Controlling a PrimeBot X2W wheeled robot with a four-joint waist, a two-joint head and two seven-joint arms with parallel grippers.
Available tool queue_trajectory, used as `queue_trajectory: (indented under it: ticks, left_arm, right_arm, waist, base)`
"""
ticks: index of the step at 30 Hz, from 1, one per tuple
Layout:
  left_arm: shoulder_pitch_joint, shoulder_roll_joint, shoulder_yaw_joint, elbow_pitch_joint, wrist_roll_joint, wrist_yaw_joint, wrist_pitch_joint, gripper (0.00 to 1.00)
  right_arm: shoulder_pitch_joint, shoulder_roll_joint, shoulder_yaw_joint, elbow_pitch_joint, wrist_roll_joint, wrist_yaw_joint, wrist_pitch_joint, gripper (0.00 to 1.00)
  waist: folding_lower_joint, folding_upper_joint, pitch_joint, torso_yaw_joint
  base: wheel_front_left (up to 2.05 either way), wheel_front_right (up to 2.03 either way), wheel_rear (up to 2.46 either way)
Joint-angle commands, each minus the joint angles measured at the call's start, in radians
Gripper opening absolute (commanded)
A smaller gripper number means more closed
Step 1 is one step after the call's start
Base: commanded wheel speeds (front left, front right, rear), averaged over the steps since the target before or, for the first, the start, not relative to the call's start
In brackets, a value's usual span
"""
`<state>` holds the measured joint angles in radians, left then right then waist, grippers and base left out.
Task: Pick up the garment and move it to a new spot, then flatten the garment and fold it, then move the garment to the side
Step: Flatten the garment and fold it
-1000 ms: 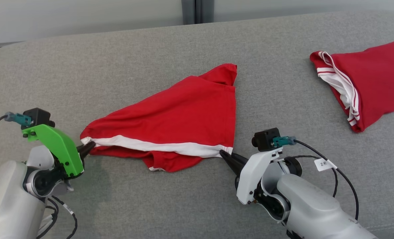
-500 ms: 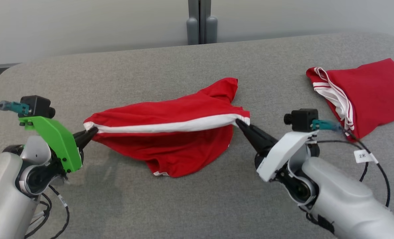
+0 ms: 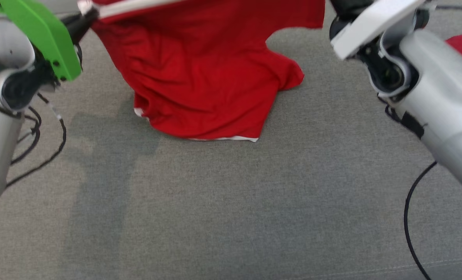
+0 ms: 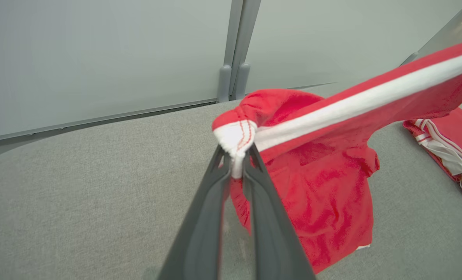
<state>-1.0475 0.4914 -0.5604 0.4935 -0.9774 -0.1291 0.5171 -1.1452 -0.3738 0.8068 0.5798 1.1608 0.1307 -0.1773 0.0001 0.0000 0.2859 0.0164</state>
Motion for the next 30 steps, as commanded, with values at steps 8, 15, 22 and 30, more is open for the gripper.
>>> queue_trajectory:
  ticks: [8,15,22,30]
  left_arm:
    - [-0.357,-0.051,-0.001,0.161,0.098,-0.001,-0.04,0.0]
    - [-0.53,-0.09,0.014,0.263,0.093,0.0,-0.124,0.0]
    - [-0.432,-0.077,-0.085,0.235,0.017,0.0,-0.161,0.0]
    - [-0.136,0.011,-0.242,0.114,-0.106,0.0,-0.195,0.0]
  right_arm:
    - [-0.37,-0.005,-0.013,0.097,-0.008,-0.001,-0.04,0.0]
    - [-0.551,-0.022,-0.013,0.13,0.001,-0.001,-0.063,0.0]
    - [-0.466,-0.071,0.058,0.098,0.007,-0.001,-0.075,0.0]
    - [-0.174,-0.195,0.207,-0.029,0.043,-0.001,-0.068,0.0]
  waist:
    - [-0.0001,0.0,0.188,-0.007]
    - [-0.0001,0.0,0.187,-0.027]
    - [-0.0001,0.0,0.15,-0.043]
    - [-0.0001,0.0,0.015,-0.05]
  base:
    - [0.0,0.0,0.0]
    - [0.0,0.0,0.0]
    - [0.0,0.0,0.0]
    - [0.0,0.0,0.0]
